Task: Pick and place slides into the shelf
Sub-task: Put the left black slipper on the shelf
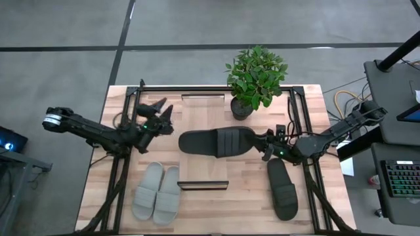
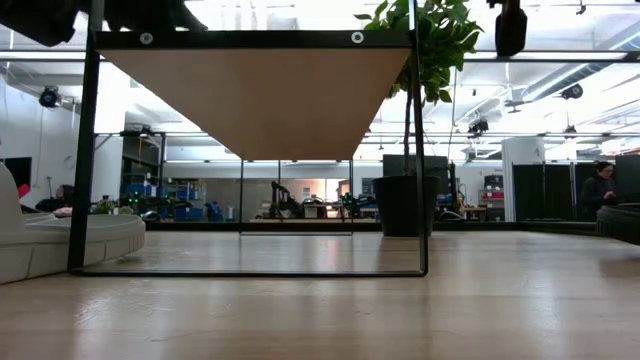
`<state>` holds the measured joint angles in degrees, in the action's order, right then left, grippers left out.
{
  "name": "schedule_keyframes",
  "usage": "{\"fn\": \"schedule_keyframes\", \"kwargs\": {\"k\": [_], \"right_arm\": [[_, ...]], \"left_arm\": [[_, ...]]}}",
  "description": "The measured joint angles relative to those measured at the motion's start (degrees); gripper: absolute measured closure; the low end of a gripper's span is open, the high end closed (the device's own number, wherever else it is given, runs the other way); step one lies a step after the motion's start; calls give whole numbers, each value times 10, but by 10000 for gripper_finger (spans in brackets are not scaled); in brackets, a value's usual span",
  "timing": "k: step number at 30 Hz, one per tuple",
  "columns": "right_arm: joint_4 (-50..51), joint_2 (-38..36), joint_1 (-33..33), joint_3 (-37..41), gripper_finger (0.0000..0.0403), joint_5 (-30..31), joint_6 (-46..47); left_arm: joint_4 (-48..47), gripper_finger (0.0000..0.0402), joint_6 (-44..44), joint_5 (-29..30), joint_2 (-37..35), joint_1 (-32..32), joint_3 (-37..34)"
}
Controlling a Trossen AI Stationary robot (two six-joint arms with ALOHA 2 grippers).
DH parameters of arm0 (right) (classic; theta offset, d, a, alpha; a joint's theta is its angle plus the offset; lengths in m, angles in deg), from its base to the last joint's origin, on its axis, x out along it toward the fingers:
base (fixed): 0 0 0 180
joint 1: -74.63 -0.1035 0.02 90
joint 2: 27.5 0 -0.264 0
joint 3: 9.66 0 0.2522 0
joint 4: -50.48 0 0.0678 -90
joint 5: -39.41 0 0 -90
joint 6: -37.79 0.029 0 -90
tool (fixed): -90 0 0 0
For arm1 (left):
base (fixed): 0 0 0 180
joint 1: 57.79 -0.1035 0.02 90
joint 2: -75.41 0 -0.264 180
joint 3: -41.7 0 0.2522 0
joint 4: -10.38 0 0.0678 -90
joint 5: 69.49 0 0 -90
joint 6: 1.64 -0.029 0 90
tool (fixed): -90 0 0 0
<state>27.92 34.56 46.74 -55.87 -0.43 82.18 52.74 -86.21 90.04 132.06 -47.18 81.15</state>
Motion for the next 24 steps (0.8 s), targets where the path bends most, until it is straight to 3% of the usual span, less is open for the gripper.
{"fn": "schedule_keyframes", "kwargs": {"k": [6,17,24], "right_arm": [[27,14,-2,0,362,-8,60],[-65,123,-17,0,362,-5,153],[-80,165,-46,-7,362,45,187]], "left_arm": [[155,182,8,-14,-14,0,-7],[149,182,0,-19,18,0,-14],[149,182,-1,-20,16,0,-14]]}}
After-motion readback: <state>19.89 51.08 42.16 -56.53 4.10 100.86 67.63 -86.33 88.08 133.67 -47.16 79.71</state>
